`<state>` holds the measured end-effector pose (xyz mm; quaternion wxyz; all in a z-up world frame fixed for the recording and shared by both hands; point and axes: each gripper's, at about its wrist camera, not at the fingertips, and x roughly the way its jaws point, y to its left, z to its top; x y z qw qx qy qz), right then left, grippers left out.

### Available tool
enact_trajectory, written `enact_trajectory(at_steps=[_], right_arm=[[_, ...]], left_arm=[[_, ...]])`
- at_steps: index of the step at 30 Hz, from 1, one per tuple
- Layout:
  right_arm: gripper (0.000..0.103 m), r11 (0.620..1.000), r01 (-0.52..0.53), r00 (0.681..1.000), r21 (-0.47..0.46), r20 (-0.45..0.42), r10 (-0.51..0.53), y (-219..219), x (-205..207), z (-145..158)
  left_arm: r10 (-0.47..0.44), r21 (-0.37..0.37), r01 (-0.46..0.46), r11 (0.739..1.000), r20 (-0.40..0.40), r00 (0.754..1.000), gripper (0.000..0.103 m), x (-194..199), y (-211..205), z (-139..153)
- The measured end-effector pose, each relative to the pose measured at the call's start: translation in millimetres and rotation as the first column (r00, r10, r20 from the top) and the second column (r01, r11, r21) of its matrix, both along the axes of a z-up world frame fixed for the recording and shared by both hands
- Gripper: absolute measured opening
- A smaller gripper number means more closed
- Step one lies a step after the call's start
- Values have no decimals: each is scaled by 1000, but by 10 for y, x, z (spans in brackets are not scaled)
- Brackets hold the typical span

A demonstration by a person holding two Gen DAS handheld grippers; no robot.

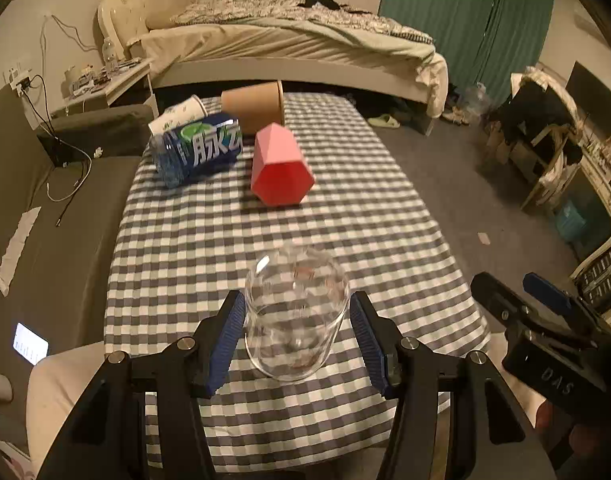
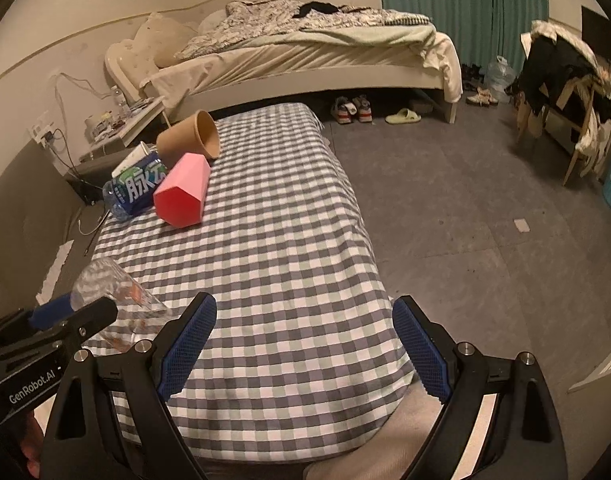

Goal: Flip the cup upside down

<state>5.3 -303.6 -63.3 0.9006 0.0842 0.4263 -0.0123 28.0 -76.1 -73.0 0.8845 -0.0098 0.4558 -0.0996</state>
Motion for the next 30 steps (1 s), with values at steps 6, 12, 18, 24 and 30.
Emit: enact_trajectory(at_steps=[6,12,18,24,30], right_arm=[[90,999,-9,999,-31,38,10,60,-99,233],[90,998,-15,995,-60,98,21,98,-243,500],[90,995,-70,981,-68,176,81,178,-393,740],[90,990,-112,970,-86,209,128,276,-458,766],[101,983,-160,962,-90,207,176,459,-403,658]], left_arm=[[-7,-39,9,999,60,998,56,-61,3,264],[1,-37,6,999,165,986,58,-184,115,572],[39,23,-46,999,249,968,77,-349,397,681],[57,66,-78,995,274,960,87,-502,609,596],[112,54,-132,990,285,952,103,-567,812,464]])
